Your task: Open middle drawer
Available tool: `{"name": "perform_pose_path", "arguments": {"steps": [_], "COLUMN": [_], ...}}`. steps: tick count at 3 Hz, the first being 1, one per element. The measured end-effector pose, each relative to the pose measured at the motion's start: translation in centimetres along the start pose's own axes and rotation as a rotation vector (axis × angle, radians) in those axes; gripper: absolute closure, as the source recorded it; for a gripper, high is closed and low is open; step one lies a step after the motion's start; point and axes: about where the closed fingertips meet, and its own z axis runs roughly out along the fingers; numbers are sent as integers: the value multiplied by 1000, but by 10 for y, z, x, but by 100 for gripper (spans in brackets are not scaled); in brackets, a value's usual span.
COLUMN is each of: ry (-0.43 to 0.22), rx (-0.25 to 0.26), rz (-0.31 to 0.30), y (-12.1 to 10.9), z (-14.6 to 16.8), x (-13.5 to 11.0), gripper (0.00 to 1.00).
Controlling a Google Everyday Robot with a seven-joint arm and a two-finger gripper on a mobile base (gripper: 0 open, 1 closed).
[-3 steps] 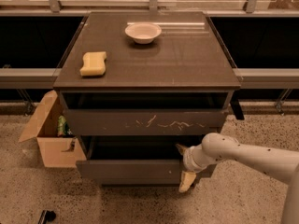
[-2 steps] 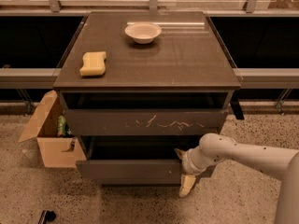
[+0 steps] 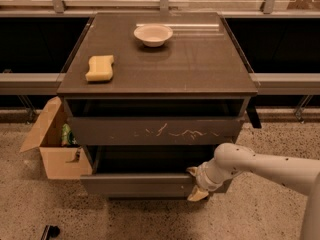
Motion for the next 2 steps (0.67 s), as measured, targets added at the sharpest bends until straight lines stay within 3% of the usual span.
{"name": "perform_pose_path", "arguments": {"steps": [1,2], "ry": [-2,-2], "rx": [-21,-21], "rz": [25,25], "y": [19,18], "z": [-9,-11], "x": [-1,-2], "gripper": [72,94]}}
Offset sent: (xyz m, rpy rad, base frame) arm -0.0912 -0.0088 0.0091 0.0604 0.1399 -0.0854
